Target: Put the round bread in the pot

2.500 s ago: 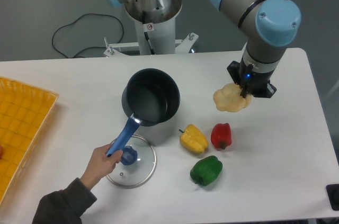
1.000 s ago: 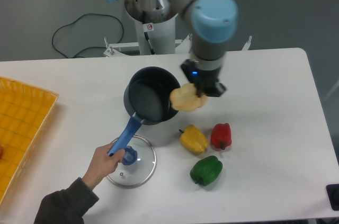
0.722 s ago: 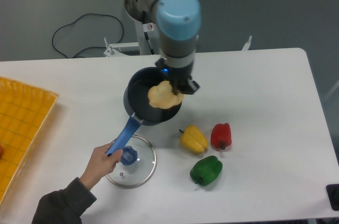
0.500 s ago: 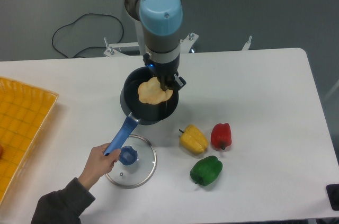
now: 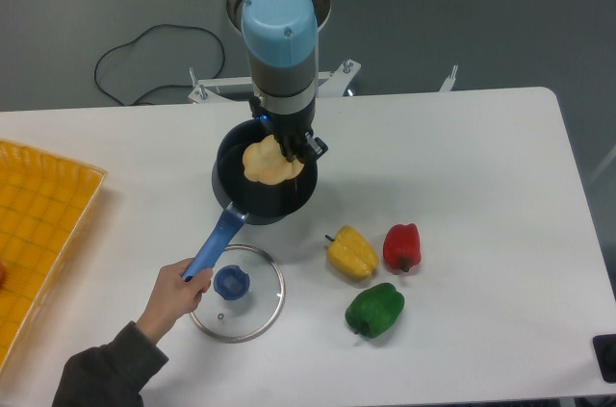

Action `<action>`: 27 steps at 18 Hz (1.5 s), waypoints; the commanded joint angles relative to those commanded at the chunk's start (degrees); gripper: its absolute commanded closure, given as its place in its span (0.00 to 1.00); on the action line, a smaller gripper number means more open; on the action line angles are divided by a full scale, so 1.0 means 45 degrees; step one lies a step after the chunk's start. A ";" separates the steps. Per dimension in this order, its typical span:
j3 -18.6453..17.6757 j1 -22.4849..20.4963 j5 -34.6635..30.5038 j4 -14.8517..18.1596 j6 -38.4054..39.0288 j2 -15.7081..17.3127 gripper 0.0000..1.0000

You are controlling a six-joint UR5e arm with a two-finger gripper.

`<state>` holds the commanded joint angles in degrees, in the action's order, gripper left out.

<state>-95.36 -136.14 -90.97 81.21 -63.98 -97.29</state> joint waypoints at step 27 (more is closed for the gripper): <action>0.0742 -0.2654 -0.0723 -0.2246 -0.1091 -0.0624 0.00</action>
<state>-92.02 -148.09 -94.22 71.10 -68.90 -100.10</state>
